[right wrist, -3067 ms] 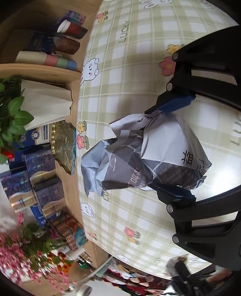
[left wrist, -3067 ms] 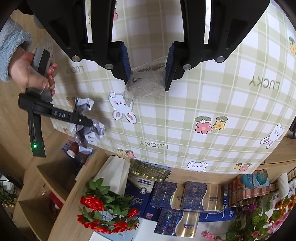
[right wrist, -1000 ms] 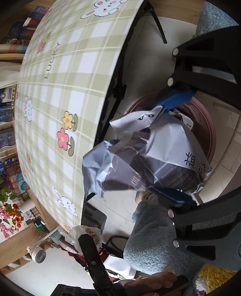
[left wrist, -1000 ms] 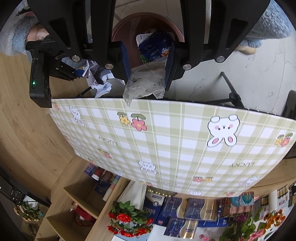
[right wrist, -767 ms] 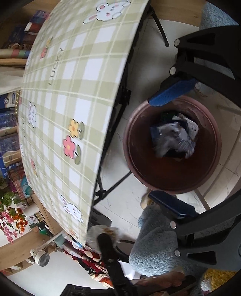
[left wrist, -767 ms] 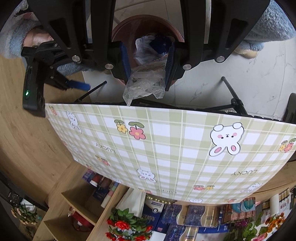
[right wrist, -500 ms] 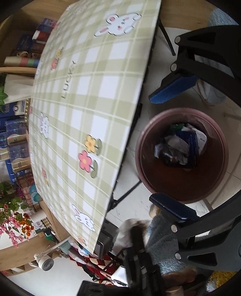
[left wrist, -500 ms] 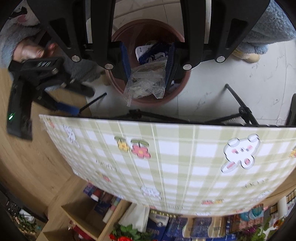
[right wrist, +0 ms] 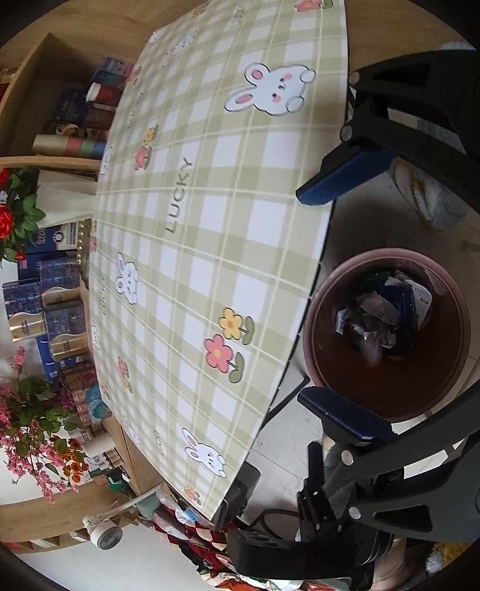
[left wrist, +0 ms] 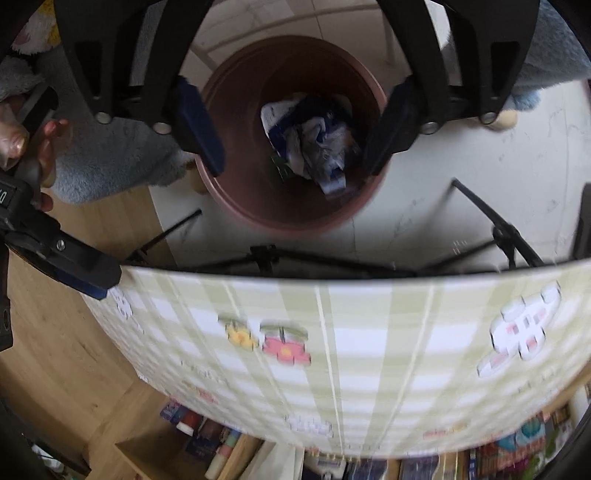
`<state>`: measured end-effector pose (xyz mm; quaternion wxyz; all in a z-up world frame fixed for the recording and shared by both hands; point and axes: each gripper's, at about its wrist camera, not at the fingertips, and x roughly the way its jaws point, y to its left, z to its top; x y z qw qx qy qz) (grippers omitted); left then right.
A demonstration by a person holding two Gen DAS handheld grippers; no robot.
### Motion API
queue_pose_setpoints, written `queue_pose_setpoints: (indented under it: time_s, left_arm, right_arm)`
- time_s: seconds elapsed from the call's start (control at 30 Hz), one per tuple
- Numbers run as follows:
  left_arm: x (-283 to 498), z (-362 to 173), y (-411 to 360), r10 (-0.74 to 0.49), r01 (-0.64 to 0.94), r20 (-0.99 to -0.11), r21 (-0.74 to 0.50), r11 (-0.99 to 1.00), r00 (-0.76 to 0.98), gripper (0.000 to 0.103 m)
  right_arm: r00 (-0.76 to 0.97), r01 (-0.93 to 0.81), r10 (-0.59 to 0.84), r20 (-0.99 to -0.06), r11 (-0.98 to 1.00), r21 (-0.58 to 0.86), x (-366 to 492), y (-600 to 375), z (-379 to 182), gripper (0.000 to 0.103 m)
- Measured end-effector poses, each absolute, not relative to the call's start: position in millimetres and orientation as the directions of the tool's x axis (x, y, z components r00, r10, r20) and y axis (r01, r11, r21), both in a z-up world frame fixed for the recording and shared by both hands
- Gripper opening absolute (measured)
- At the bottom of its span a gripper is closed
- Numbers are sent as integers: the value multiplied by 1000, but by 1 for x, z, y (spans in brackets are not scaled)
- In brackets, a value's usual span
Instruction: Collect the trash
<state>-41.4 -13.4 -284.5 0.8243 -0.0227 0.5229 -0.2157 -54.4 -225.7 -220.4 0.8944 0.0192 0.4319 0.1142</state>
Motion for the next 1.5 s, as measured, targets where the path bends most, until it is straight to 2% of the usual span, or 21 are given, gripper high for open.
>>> queue_pose_setpoints:
  time_s: [0.13,0.3,0.57,0.73,1.0,1.5]
  left_arm:
    - [-38,-251,-10,-333,323,-816,-192,927,473,91]
    - [-34,-193,-5,-272,309,-728,-87,947,629,97]
    - [-38,-87,-5,-176,253,-524,79,964,833,97]
    - [-41,-42,-4,-195,249,-460,59,967,866,97]
    - [-43,-19,-12,-148,207,-426,96,974,893,97]
    - [-40,-21,-10,-153,208,-449,75,975,880,97]
  right_arm:
    - [627,-185,208,-751,976,116,-54,-225,-202,97]
    - [671,-186,190,-717,979,86,-52,-225,-170,97]
    - [776,-155,162,-610,986,64,-44,-235,-94,97]
    - [821,-141,149,-551,988,58,-45,-244,-57,97]
    - [844,-122,122,-522,992,34,-46,-251,-36,97]
    - [842,-90,92,-532,995,29,-45,-255,-41,97]
